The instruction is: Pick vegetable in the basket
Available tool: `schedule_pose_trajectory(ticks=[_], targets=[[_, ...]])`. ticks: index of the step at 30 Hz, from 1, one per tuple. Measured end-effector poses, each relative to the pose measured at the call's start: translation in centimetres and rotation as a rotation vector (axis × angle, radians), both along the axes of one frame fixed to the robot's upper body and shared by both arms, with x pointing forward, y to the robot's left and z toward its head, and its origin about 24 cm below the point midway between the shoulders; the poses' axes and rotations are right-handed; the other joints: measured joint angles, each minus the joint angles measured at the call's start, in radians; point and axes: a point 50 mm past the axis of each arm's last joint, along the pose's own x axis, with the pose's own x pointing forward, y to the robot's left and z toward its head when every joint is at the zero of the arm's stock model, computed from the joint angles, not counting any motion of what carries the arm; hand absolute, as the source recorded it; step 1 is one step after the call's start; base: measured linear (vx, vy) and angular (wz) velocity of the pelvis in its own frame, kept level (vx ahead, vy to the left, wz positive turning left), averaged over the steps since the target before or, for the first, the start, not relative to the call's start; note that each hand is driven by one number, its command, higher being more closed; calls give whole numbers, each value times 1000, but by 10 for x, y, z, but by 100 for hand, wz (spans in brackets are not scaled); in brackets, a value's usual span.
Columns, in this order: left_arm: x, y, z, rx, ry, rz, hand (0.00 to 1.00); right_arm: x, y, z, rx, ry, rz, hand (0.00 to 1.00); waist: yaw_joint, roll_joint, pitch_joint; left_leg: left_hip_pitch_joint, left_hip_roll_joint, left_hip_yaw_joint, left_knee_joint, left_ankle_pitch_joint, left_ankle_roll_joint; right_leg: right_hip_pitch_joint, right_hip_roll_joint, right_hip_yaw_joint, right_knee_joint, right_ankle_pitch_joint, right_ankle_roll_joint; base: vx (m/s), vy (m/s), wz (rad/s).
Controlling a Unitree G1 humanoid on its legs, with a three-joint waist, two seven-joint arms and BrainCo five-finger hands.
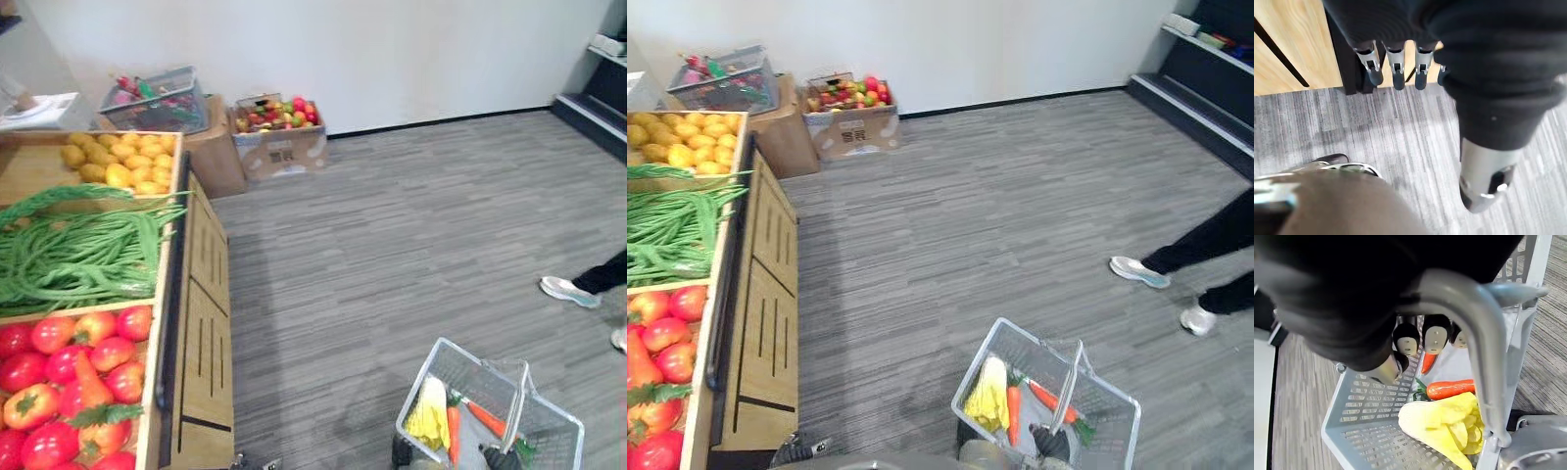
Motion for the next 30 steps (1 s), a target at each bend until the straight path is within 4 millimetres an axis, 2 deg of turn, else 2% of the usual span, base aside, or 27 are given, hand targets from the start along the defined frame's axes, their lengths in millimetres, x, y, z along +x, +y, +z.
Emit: schedule_pose_trajectory(ticks=[1,2,5,9,18,28,30], targets=[[-1,4,1,10,2,-3,0,-1,3,-1,8,4,7,100,0,-16,3,9,-4,1,8,-1,-2,1,-3,-12,13,-5,6,179,-110,-57],[-2,10,2,27,11,-12,0,-5,8,-3,31,17,20,100,3,-37,-6,6,-5,-6,27,2,-8,9,16,5,6,-14,10,54,-100,-45],[2,8,1,22,9,-41,0,-8,11,-6,44,39,33,100,-1,-26,-6,4,14,-8,37,6,-13,47,49,18,-96,7,26,33,-125,-31],[7,4,1,18,0,-57,0,-17,12,-9,47,71,45,100,1,-14,-9,-18,16,-13,48,32,-28,142,82,42,-357,137,25,12,-53,-16],[6,5,1,31,20,-48,0,-17,12,-10,45,93,66,100,1,-20,3,-10,15,-67,90,31,-29,159,74,38,-358,129,22,-24,30,1],[9,-1,0,29,11,-93,0,-10,1,-7,18,104,116,100,-2,6,16,-20,-13,-217,26,32,-28,177,39,-87,-355,127,25,-25,67,34],[9,-1,0,29,11,-102,0,-10,0,-7,16,102,112,100,-2,8,18,-31,-28,-253,23,42,-21,164,19,-98,-312,116,39,-23,94,34]])
